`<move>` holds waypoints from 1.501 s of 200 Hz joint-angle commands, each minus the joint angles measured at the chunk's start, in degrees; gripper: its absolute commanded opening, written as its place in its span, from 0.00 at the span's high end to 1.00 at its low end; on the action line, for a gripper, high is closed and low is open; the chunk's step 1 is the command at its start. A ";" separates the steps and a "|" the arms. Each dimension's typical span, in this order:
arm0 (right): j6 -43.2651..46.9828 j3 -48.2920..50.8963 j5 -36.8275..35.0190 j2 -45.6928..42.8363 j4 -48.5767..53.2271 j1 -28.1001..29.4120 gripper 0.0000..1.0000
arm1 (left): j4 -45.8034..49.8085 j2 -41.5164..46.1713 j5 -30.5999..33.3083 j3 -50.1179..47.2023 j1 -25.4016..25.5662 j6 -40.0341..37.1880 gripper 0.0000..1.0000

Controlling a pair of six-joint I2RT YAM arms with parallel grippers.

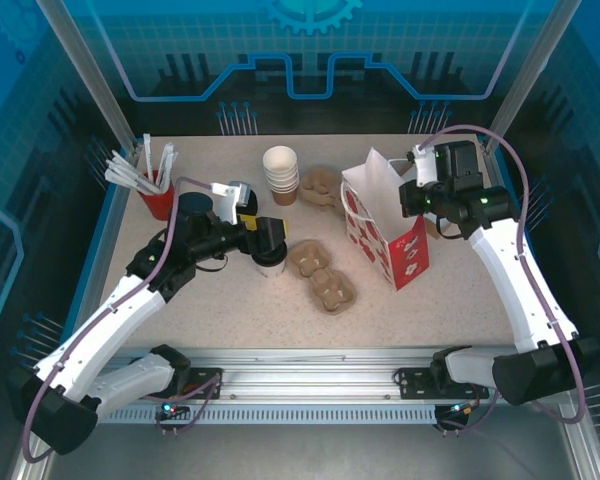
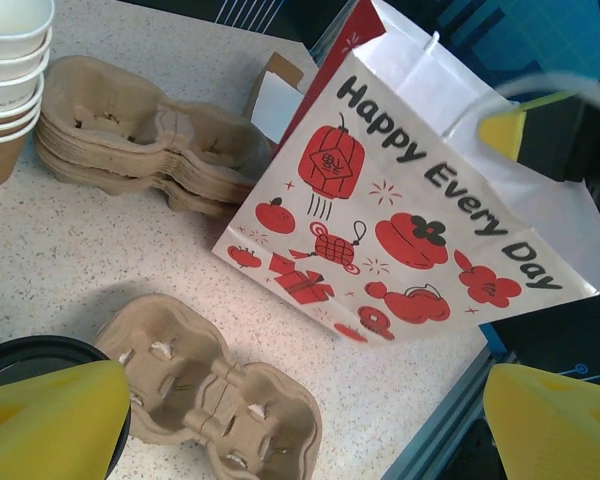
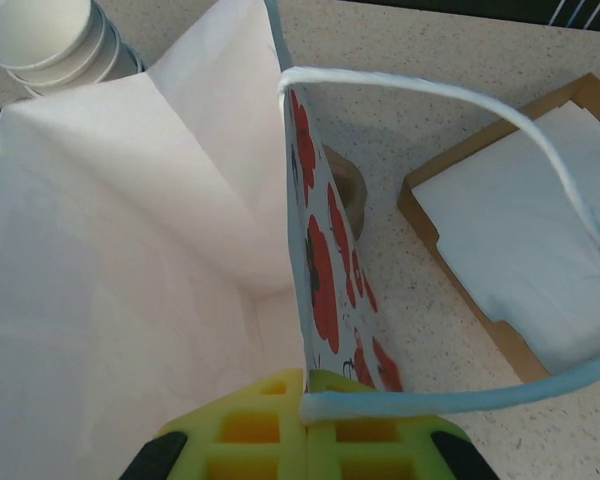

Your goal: Pack the takeout coffee

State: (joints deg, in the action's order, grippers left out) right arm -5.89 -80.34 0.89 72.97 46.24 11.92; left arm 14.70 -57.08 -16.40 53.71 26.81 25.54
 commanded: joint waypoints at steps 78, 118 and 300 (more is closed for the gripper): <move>3.68 4.42 8.31 -1.42 2.03 -5.30 0.98 | -0.81 -1.17 -1.44 0.07 0.43 0.40 0.07; 3.20 5.24 13.60 -0.50 -1.21 -5.91 0.98 | -0.72 -1.61 -1.44 0.67 0.46 0.48 0.07; 2.20 -3.02 -2.51 -3.72 6.95 -2.75 0.48 | 1.88 -0.81 1.93 -0.28 0.52 -2.58 0.06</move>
State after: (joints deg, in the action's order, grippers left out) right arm -3.53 -79.96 2.92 72.34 48.80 6.96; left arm 14.79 -58.52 -16.08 53.71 26.87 24.95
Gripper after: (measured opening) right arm 0.503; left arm 0.939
